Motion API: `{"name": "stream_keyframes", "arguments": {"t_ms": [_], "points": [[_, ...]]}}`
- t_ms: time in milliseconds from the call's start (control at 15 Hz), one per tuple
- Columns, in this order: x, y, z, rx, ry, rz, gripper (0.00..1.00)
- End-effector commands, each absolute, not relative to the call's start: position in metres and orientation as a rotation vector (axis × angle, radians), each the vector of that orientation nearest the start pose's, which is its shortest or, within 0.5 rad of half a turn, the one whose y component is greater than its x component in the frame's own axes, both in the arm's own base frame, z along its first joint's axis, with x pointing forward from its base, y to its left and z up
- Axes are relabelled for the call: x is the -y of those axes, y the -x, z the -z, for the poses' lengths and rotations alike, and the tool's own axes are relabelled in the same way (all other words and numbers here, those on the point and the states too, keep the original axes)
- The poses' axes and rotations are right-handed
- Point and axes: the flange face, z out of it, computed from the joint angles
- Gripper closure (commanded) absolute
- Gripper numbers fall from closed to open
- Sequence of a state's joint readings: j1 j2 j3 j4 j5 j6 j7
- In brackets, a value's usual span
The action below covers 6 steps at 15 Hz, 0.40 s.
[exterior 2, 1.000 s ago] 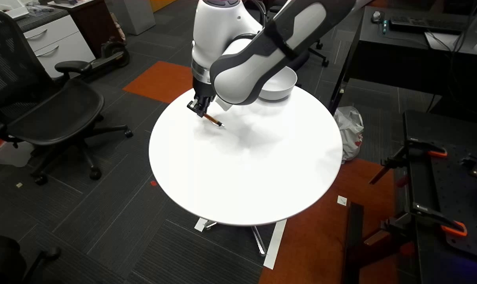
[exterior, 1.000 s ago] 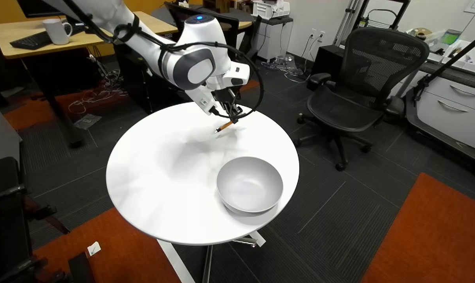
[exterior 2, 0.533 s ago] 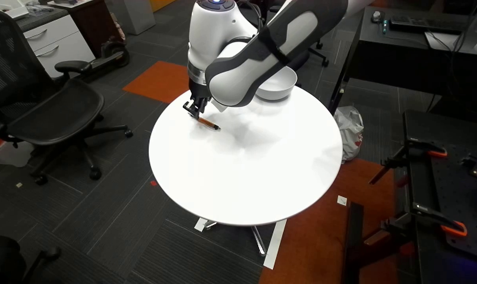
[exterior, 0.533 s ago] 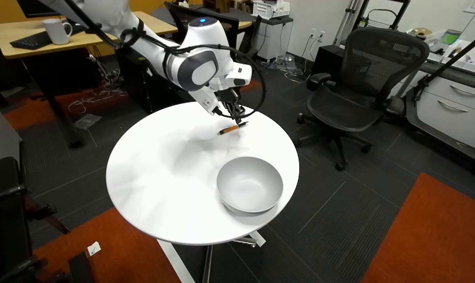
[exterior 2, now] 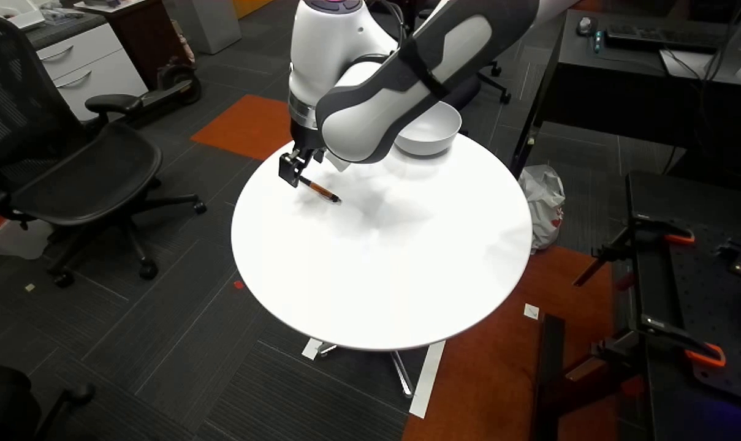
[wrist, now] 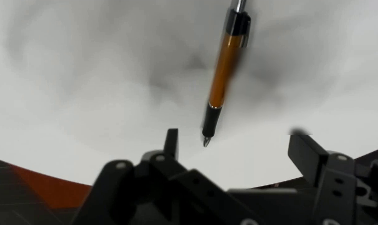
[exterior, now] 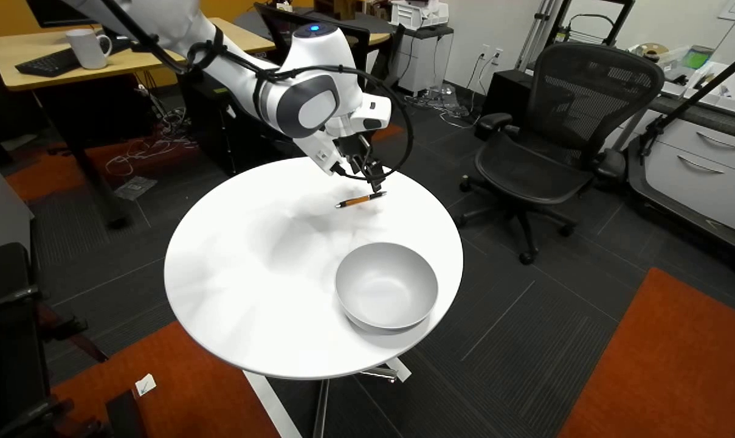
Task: Pick the marker and move it up the table
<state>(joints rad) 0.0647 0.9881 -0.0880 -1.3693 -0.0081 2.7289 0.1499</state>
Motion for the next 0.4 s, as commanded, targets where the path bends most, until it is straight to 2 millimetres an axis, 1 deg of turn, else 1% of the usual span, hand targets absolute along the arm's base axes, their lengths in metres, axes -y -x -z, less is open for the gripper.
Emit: {"name": "stream_keyframes", "arguments": {"t_ms": [0, 67, 133, 333], "points": [[-0.0038, -0.7619, -0.1657, -0.219, 3.119, 0.578, 0.0], [-0.003, -0.7612, -0.1666, -0.24, 3.118, 0.577, 0.0], [0.0007, -0.7606, -0.1584, -0.183, 3.124, 0.598, 0.0], [0.0006, -0.7606, -0.1585, -0.199, 3.121, 0.598, 0.0]]}}
